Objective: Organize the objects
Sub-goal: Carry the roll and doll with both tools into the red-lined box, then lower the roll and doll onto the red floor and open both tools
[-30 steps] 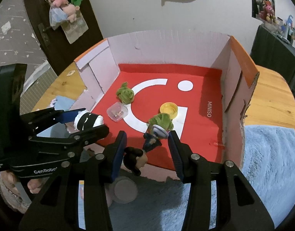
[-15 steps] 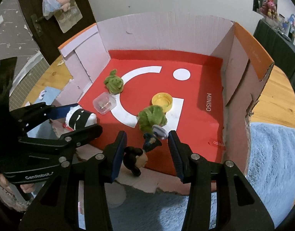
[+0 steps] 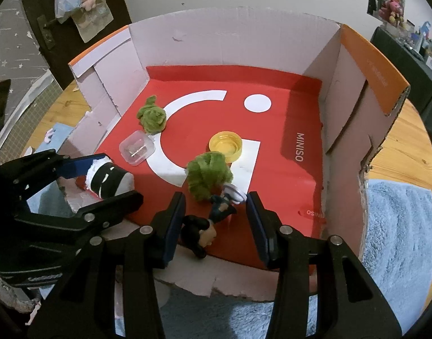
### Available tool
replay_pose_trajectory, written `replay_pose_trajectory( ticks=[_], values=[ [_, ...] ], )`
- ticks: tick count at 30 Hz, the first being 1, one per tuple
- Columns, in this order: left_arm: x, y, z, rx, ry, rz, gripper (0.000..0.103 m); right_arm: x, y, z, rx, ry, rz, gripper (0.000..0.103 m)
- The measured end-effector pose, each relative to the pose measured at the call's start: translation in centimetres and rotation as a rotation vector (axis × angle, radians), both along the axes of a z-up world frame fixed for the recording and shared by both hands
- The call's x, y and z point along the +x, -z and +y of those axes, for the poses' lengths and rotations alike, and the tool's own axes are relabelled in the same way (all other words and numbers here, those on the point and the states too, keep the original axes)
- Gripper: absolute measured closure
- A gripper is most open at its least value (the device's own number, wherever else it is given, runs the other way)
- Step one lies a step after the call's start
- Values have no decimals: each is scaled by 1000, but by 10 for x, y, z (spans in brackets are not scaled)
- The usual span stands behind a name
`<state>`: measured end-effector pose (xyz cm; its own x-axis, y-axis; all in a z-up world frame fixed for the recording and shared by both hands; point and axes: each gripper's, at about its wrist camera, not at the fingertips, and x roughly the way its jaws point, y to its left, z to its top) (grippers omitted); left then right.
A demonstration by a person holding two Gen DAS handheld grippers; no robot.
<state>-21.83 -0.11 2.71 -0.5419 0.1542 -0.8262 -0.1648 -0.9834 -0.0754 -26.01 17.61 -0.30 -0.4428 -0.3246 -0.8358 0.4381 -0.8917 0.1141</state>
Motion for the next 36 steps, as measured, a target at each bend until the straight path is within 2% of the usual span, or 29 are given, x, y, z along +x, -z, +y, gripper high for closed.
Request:
replay_pose_trajectory(
  ticks=[36],
  values=[
    [-34, 10, -6, 9, -32, 6, 40, -14, 6, 5, 37, 32, 48, 60]
  ],
)
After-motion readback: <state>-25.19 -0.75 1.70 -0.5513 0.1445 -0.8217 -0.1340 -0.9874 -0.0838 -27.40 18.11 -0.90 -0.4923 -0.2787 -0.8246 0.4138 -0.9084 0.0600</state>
